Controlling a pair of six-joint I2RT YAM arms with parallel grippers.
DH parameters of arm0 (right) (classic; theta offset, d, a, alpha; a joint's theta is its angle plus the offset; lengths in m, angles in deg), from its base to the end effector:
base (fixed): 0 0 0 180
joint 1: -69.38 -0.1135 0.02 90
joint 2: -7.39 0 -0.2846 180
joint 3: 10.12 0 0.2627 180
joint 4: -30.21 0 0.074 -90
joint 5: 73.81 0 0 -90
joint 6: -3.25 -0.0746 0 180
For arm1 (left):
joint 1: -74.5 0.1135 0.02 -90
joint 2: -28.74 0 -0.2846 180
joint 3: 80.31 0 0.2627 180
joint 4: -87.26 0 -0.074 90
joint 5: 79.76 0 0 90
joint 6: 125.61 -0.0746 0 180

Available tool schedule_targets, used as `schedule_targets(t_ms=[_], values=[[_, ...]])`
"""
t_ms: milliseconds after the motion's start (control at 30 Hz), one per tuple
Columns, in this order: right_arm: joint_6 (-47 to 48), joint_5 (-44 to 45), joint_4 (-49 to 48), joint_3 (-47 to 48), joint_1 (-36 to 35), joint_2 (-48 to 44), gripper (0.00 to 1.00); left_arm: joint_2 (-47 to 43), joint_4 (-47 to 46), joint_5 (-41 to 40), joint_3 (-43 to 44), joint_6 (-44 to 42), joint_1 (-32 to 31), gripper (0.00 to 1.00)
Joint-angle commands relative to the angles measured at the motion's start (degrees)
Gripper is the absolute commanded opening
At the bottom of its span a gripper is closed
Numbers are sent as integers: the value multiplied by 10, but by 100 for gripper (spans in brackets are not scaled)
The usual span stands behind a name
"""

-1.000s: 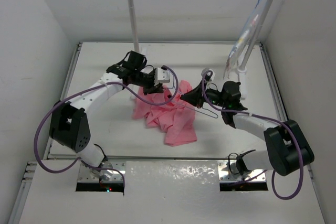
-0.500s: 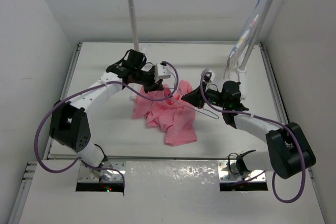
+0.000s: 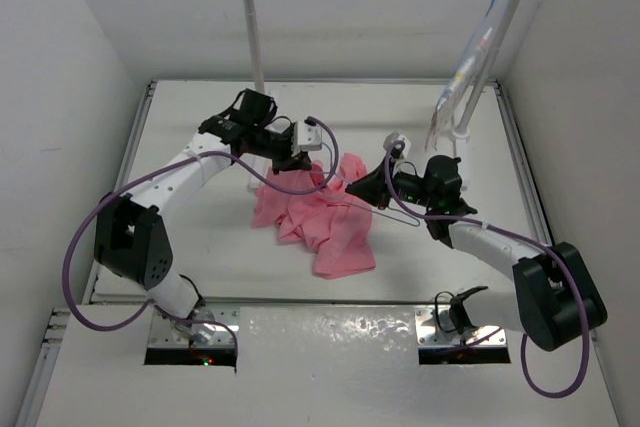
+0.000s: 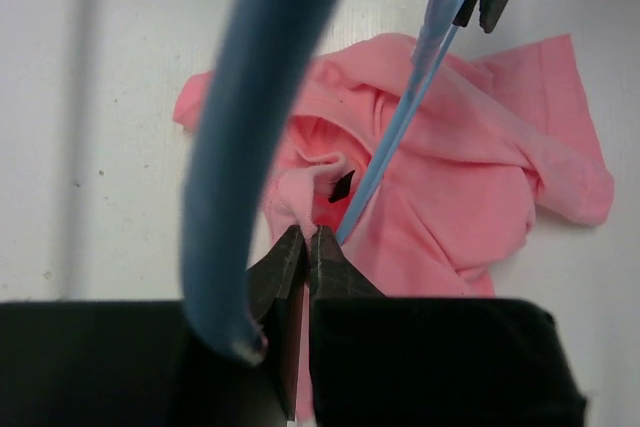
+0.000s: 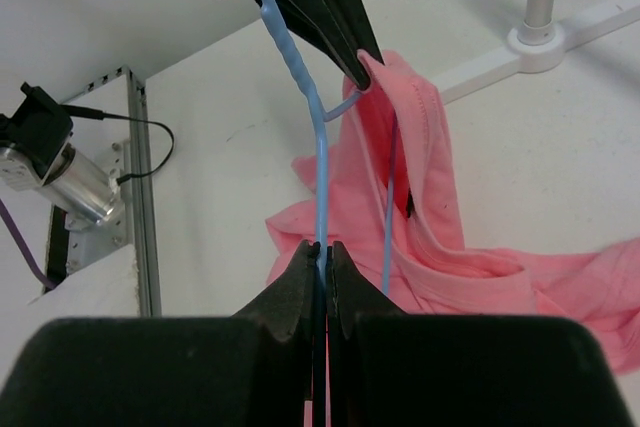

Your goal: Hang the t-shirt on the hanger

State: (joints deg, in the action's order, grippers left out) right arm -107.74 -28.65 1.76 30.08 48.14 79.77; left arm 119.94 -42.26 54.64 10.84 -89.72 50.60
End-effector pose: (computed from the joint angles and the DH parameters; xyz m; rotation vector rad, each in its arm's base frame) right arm 0.2446 0.1515 0.2366 -0.6372 1.6377 1.1840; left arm 0.3167 -0.1975 0.2995 1.6426 1.5139 -0.6642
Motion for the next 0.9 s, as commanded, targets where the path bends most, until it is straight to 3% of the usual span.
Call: schedule_targets(t_ms=[0, 267, 500, 633, 767, 867], values=[[2, -14, -35, 5, -6, -15, 0, -5, 31, 45, 10, -58, 1, 2], [13, -2, -15, 5, -8, -23, 0, 6, 185, 90, 41, -198, 1, 2], [37, 5, 19, 15, -9, -27, 0, 11, 184, 68, 37, -211, 1, 5], [28, 4, 1, 8, -14, -29, 0, 16, 121, 53, 25, -138, -6, 9], [27, 1, -7, 0, -28, -27, 0, 15, -48, -13, -8, 4, -10, 11], [28, 3, -10, -7, -28, -29, 0, 15, -92, -45, -17, 37, -10, 13]])
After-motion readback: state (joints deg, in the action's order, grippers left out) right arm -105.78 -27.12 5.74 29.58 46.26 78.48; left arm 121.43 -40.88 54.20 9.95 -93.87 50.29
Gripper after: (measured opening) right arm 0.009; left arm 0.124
